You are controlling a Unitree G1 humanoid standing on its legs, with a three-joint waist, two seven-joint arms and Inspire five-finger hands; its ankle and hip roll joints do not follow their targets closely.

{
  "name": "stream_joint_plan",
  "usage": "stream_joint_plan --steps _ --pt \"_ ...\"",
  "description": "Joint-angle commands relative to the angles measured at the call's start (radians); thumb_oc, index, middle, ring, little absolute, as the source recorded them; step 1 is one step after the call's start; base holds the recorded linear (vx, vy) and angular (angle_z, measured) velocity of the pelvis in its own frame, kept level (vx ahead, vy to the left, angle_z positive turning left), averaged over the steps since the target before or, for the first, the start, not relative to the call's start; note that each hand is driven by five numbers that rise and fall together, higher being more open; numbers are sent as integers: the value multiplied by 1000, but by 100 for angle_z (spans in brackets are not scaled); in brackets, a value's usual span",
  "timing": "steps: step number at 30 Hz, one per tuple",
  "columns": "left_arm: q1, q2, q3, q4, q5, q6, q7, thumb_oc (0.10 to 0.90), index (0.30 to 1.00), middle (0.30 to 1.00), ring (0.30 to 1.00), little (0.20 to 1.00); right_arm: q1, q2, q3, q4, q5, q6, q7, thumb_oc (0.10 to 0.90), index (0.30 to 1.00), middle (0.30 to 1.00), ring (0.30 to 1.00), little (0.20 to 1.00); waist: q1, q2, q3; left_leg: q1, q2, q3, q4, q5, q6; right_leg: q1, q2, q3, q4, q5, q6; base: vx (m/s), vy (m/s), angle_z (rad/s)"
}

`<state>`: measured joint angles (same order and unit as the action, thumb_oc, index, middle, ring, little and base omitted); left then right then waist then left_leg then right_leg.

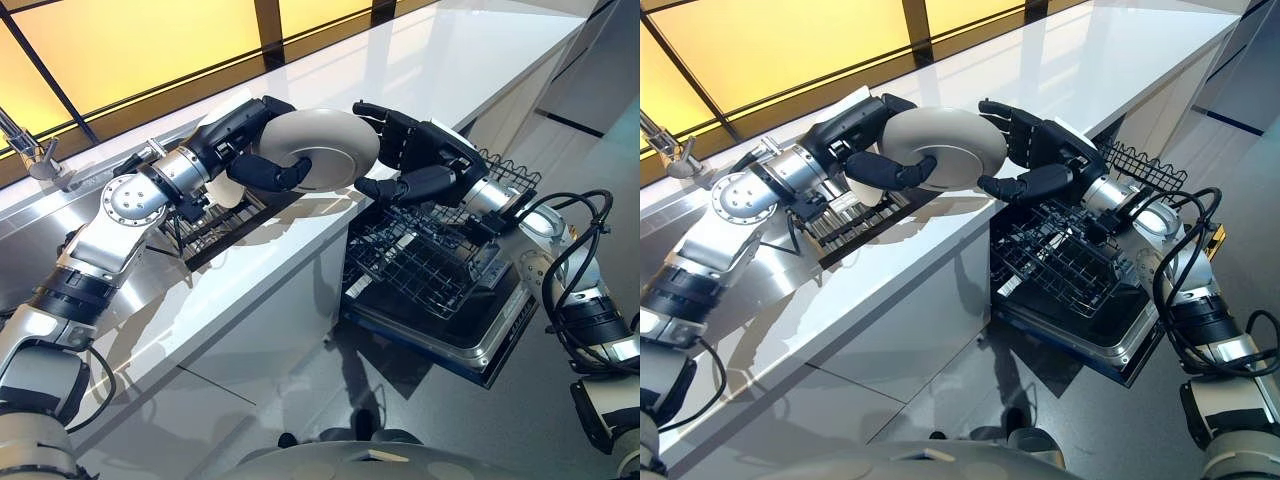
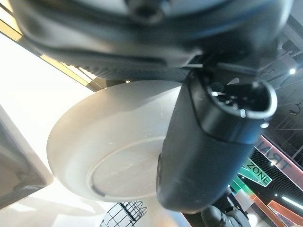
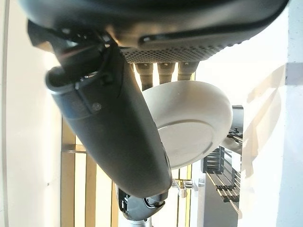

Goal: Pick up plates and place into dishwasher.

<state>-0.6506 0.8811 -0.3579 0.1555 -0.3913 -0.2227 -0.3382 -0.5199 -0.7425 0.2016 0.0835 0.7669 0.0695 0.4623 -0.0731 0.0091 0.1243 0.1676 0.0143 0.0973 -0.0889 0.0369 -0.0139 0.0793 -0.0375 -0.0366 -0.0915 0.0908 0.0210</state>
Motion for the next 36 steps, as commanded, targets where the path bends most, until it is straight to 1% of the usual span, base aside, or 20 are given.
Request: stream_joint_plan --steps 1,2,3,4,5,11,17,28,30,31,36 --pt "-168 0 -7 49 -67 -106 40 100 300 300 300 200 -156 18 -38 -42 99 -123 -8 800 900 900 900 900 7 -26 -107 -19 -25 -38 2 -24 6 45 -30 -34 4 3 60 0 0 0" --pt "-166 -7 -7 52 -69 -109 39 100 300 300 300 200 -158 23 -38 -46 107 -127 -7 800 900 900 900 900 6 -26 -107 -19 -25 -37 2 -23 6 45 -30 -33 4 3 59 0 0 0" --pt "-164 -14 -6 53 -70 -112 41 100 300 300 300 200 -162 29 -38 -49 111 -128 -8 515 655 655 655 615 5 -27 -107 -18 -24 -36 2 -24 6 45 -29 -32 4 3 59 0 0 0" --pt "-165 -19 -7 55 -70 -113 42 100 300 300 300 200 -166 32 -38 -52 118 -126 -11 265 441 441 441 365 5 -27 -107 -17 -24 -36 2 -24 6 45 -29 -31 4 4 59 0 0 0" --pt "-169 -29 -11 62 -69 -116 45 100 300 300 300 200 -172 41 -37 -53 120 -125 -13 100 300 300 300 200 3 -27 -106 -16 -24 -35 2 -24 6 46 -28 -29 4 4 59 0 0 0" --pt "-186 -63 -23 71 -65 -113 59 100 300 300 300 200 -182 66 -28 -50 113 -111 -15 100 300 300 300 200 -1 -27 -108 -15 -21 -32 2 -24 6 45 -28 -25 4 4 58 0 0 0" --pt "-190 -78 -27 68 -63 -111 65 100 300 300 300 200 -178 78 -29 -53 112 -108 -18 100 300 300 300 200 -4 -29 -106 -14 -18 -28 2 -23 5 45 -27 -25 4 4 57 0 0 0" --pt "-195 -77 -26 62 -56 -110 81 100 300 300 300 200 -169 78 -33 -45 105 -115 -17 100 300 300 300 200 -5 -28 -106 -13 -17 -26 2 -23 5 47 -26 -25 4 3 56 0 0 0" --pt "-195 -76 -23 61 -55 -107 86 355 519 519 519 455 -171 75 -34 -43 103 -114 -17 100 300 300 300 200 -5 -28 -106 -13 -17 -27 2 -23 5 47 -26 -25 4 3 56 0 0 0" --pt "-196 -73 -21 61 -57 -103 87 800 900 900 900 900 -172 73 -34 -43 98 -113 -17 100 300 300 300 200 -5 -27 -106 -13 -17 -27 2 -23 5 47 -27 -25 4 3 56 0 0 0" --pt "-186 -58 -7 56 -59 -87 86 800 900 900 900 900 -167 62 -42 -38 93 -114 -20 100 300 300 300 200 -2 -26 -105 -14 -17 -29 2 -22 4 46 -27 -28 4 3 57 0 0 0"
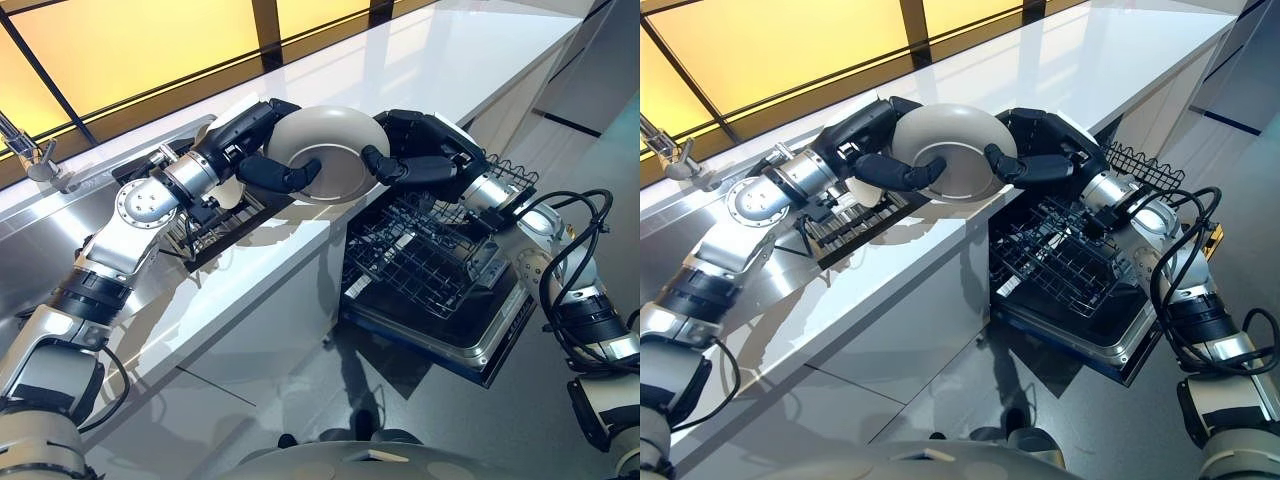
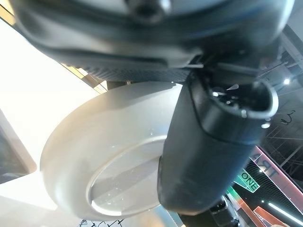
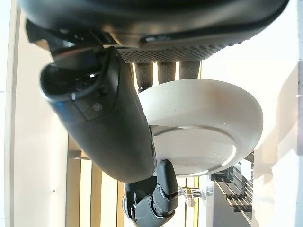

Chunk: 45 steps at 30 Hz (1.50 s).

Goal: Pick up plates and place into dishwasher.

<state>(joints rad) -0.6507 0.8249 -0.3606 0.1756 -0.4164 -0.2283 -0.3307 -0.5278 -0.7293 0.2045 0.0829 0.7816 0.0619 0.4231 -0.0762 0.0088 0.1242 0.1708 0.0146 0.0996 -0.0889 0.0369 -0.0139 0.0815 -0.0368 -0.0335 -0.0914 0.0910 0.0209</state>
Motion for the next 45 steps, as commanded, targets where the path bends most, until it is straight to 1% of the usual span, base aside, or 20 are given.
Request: stream_joint_plan --steps 1,6,14,17,22,28,33,36,39,40,41,42,45 --pt "-184 5 0 37 -35 -83 85 800 900 900 900 900 -158 45 -47 -39 80 -108 17 100 300 300 300 200 2 -25 -104 -17 -18 -32 2 -22 4 45 -28 -31 4 2 56 0 0 0" --pt "-170 22 28 45 -63 -88 89 800 900 900 900 900 -152 35 -58 -37 79 -113 18 100 300 300 300 200 6 -24 -104 -17 -19 -36 2 -22 3 47 -29 -36 4 1 56 0 0 0" --pt "-126 43 76 28 -83 -66 70 800 900 900 900 900 -133 21 -77 -38 78 -119 20 100 300 300 300 200 15 -23 -105 -19 -20 -40 2 -22 2 48 -30 -43 4 0 56 0 0 0" --pt "-110 62 97 39 -97 -73 75 800 900 900 900 900 -124 7 -90 -36 63 -129 12 100 300 300 300 200 17 -24 -105 -19 -20 -41 2 -22 2 48 -32 -45 4 0 57 0 0 0" --pt "-59 87 165 53 -122 -98 99 800 900 900 900 900 -99 -27 -128 -35 41 -165 -19 100 300 300 300 200 20 -23 -105 -21 -18 -39 2 -21 0 47 -31 -46 4 -1 56 0 0 0" --pt "15 110 260 80 -185 -101 93 800 900 900 900 900 -70 -116 -207 -29 37 -189 -55 100 300 300 300 200 16 -27 -107 -20 -17 -36 2 -23 -3 47 -30 -42 4 -2 57 0 0 0" --pt "81 110 326 91 -225 -110 77 800 900 900 900 900 -26 -185 -288 -20 27 -200 -84 100 300 300 300 200 6 -31 -111 -22 -16 -31 2 -24 -5 42 -26 -33 4 -1 57 0 0 0" --pt "108 109 358 89 -223 -111 104 800 900 900 900 900 9 -217 -330 -11 -11 -203 -102 100 300 300 300 200 0 -33 -113 -20 -15 -27 2 -26 -5 41 -24 -27 4 -1 57 5 -1 -1" --pt "144 105 382 78 -172 -108 151 800 900 900 900 900 57 -248 -371 -4 -70 -204 -117 100 300 300 300 200 -6 -36 -113 -19 -14 -24 2 -26 -5 41 -22 -23 4 0 57 12 -4 -3" --pt "164 104 399 59 -143 -100 171 800 900 900 900 900 88 -267 -393 -1 -121 -201 -124 100 300 300 300 200 -8 -38 -111 -19 -14 -24 2 -25 -5 40 -21 -21 4 0 57 12 -6 -6" --pt "171 103 404 50 -132 -95 178 800 900 900 900 900 97 -272 -399 0 -133 -200 -122 100 300 300 300 200 -8 -39 -111 -19 -14 -24 2 -25 -5 40 -21 -20 4 0 56 11 -11 -11" --pt "194 105 420 28 -100 -94 203 800 900 900 900 900 135 -297 -422 2 -166 -191 -113 100 300 300 300 200 -11 -42 -110 -19 -14 -24 2 -25 -4 39 -20 -18 4 1 57 4 -13 -10" --pt "245 106 456 -23 -84 -80 234 800 900 900 900 900 223 -325 -463 4 -249 -202 -104 100 300 300 300 200 -16 -46 -106 -21 -14 -24 2 -24 -4 37 -18 -14 4 2 57 4 -13 -4"
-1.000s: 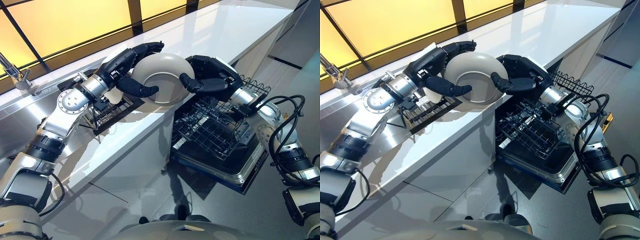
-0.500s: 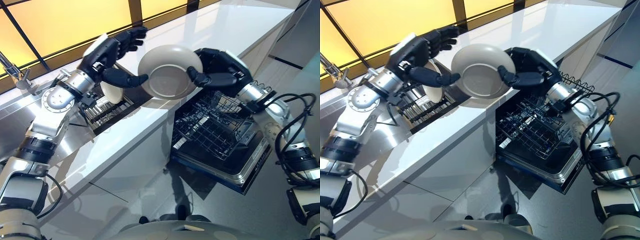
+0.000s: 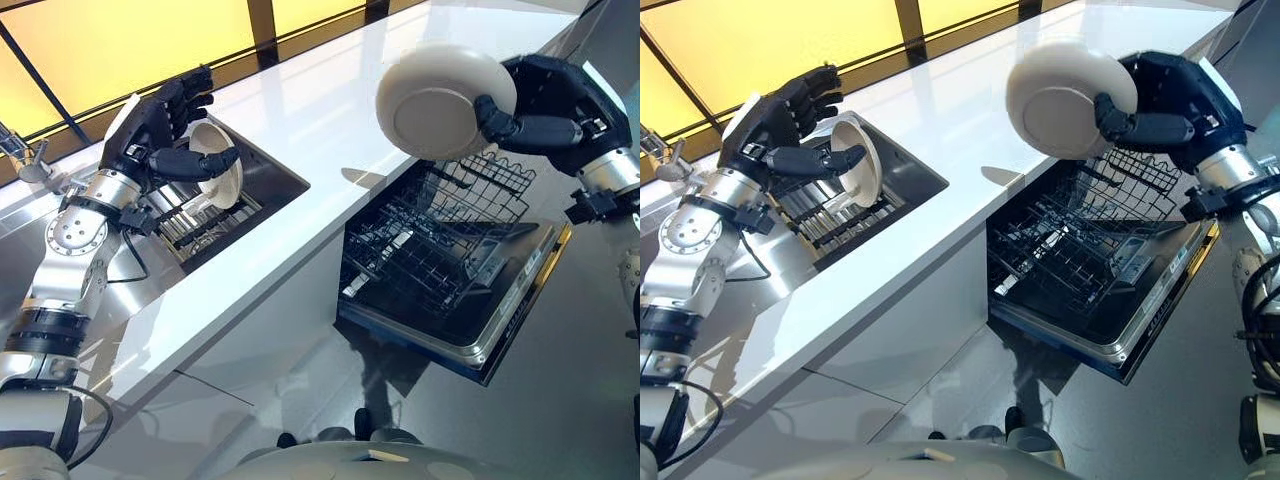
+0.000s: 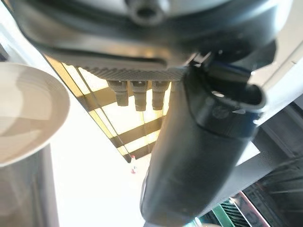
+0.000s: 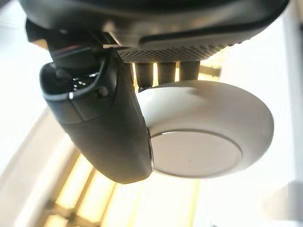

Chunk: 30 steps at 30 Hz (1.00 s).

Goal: Pick up plates and place into dishwasher.

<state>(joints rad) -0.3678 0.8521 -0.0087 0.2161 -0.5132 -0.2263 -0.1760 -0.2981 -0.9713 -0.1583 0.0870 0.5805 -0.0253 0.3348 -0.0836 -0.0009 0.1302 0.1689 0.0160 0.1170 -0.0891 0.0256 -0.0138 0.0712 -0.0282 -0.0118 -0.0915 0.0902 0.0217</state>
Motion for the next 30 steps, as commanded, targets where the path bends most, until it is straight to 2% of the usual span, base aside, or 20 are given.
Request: stream_joint_plan --steps 1,4,7,10,15,18,23,30 --pt "-22 83 116 -85 14 -73 85 800 900 900 900 900 27 -96 -120 -1 -65 -113 -10 100 300 300 300 200 -12 -38 -110 -18 -16 -40 2 -13 -3 47 -25 -35 4 4 56 6 -21 -6" --pt "9 93 139 -118 26 -59 91 800 900 900 900 900 100 -114 -170 -6 -119 -78 26 100 300 300 300 200 -19 -42 -103 -17 -17 -38 2 -12 -3 45 -24 -29 4 8 57 -8 -25 -7" --pt "16 100 139 -123 29 -64 101 800 900 900 900 900 134 -116 -164 -5 -158 -56 54 100 300 300 300 200 -22 -44 -97 -18 -17 -37 2 -12 -3 42 -24 -29 4 11 59 -14 -11 -3" --pt "20 100 130 -142 32 -64 120 800 900 900 900 900 160 -115 -132 10 -244 -33 76 100 300 300 300 200 -24 -46 -92 -19 -17 -34 2 -10 -2 41 -24 -29 4 12 59 0 0 0" --pt "17 88 105 -173 26 -63 128 800 900 900 900 900 140 -96 -67 28 -257 -1 77 100 300 300 300 200 -15 -48 -80 -17 -17 -39 2 -7 -2 44 -25 -36 4 15 60 -1 -7 -1" --pt "8 69 81 -190 30 -57 129 800 900 900 900 900 96 -54 -11 44 -294 15 42 100 300 300 300 200 -5 -47 -74 -16 -18 -45 2 -6 -1 47 -27 -42 4 14 59 0 0 0" --pt "-12 29 32 -216 37 -54 139 800 900 900 900 900 32 31 118 101 -396 81 -24 100 300 300 300 200 16 -42 -66 -16 -20 -58 2 -5 1 51 -33 -56 4 13 59 0 0 0" --pt "-84 -1 -45 -239 43 -39 150 800 900 900 900 900 -83 124 275 245 -391 123 -156 100 300 300 300 200 47 -34 -55 -12 -23 -77 2 -6 4 63 -38 -77 4 9 55 -3 -4 4"
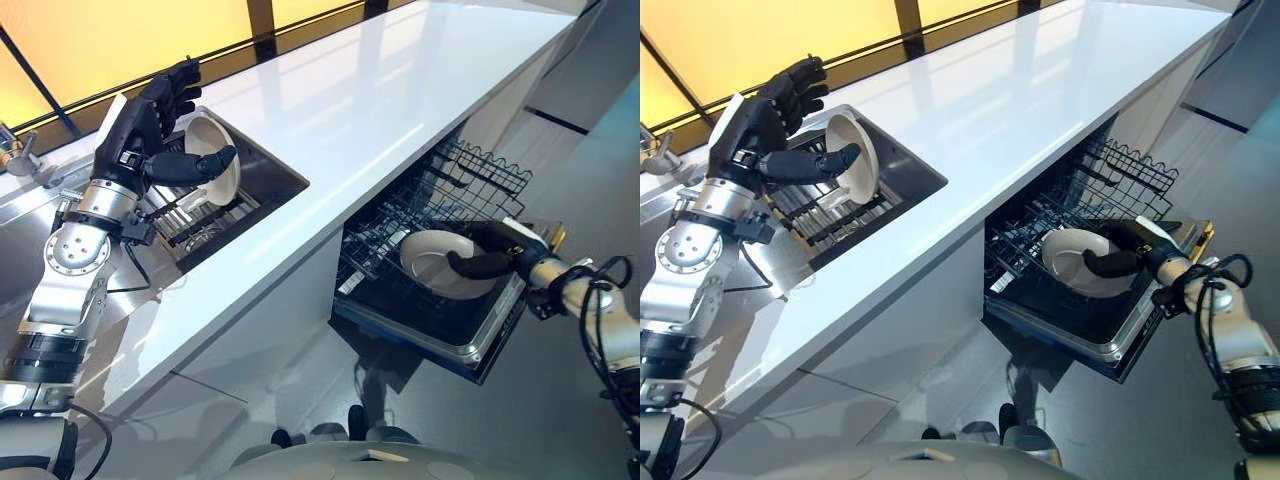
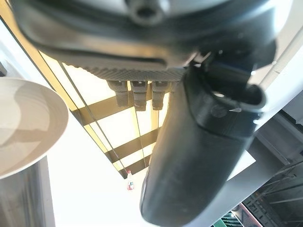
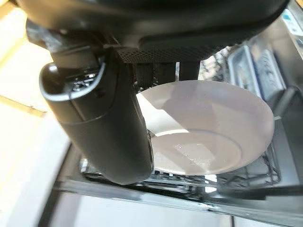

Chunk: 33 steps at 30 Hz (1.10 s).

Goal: Pick up plates and place into dishwasher.

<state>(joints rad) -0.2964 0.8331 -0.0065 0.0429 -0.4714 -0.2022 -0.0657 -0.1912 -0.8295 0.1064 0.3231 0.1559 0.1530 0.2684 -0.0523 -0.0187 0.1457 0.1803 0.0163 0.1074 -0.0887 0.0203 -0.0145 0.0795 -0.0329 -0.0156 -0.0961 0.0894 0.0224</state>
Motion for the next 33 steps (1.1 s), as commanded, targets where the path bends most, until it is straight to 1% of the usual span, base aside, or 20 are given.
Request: stream_joint_plan --steps 1,5,10,12,16,17,23,26,27,33 --pt "-169 15 -58 -65 2 -60 39 800 900 900 900 900 -209 -7 28 33 35 -53 -102 100 300 300 300 200 20 -16 -70 -24 -24 -70 1 -1 5 55 -34 -75 9 9 54 -10 -13 4" --pt "-207 7 -91 -77 -5 -40 42 800 900 900 900 900 -263 28 105 120 26 -42 -142 100 300 300 300 200 36 -9 -68 -26 -27 -81 1 -2 5 58 -38 -87 9 7 54 -5 -9 6" --pt "-215 -3 -100 -81 -8 -36 34 800 900 900 900 900 -304 62 165 194 11 -19 -168 100 300 300 300 200 50 -5 -69 -30 -29 -90 1 0 4 59 -41 -94 9 4 53 5 -1 6" --pt "-220 -2 -106 -83 -13 -32 33 800 900 900 900 900 -317 75 190 228 30 -13 -180 100 300 300 300 200 57 -2 -68 -31 -29 -94 1 1 3 61 -43 -97 9 4 53 4 3 2" --pt "-232 -8 -115 -79 -18 -27 33 800 900 900 900 900 -333 102 225 272 35 -3 -170 100 300 300 300 200 64 0 -69 -32 -31 -100 1 2 3 61 -46 -101 9 3 53 12 2 5" --pt "-233 -10 -116 -80 -19 -27 32 800 900 900 900 900 -336 108 233 279 36 1 -168 100 300 300 300 200 66 1 -69 -26 -29 -101 1 -9 3 67 -45 -102 9 -7 54 40 6 5" --pt "-242 -26 -125 -77 -18 -22 25 800 900 900 900 900 -352 152 294 348 -10 13 -127 100 300 300 300 200 76 5 -71 -27 -29 -104 1 -9 2 69 -47 -106 9 -10 53 7 1 0" --pt "-236 -26 -119 -89 -21 -14 22 800 900 900 900 900 -343 168 312 375 -25 8 -115 100 300 300 300 200 81 6 -72 -26 -28 -104 1 -8 3 71 -48 -108 9 -12 52 0 0 0" --pt "-236 -25 -117 -90 -21 -14 22 800 900 900 900 900 -343 171 315 379 -24 10 -112 100 300 300 300 200 82 5 -71 -32 -29 -104 1 2 3 66 -49 -108 9 -3 51 0 0 0" --pt "-240 -23 -114 -90 -32 -8 21 800 900 900 900 900 -341 188 333 401 -13 -1 -102 100 300 300 300 200 86 6 -70 -29 -28 -103 1 2 4 69 -50 -109 9 -4 50 0 0 0"
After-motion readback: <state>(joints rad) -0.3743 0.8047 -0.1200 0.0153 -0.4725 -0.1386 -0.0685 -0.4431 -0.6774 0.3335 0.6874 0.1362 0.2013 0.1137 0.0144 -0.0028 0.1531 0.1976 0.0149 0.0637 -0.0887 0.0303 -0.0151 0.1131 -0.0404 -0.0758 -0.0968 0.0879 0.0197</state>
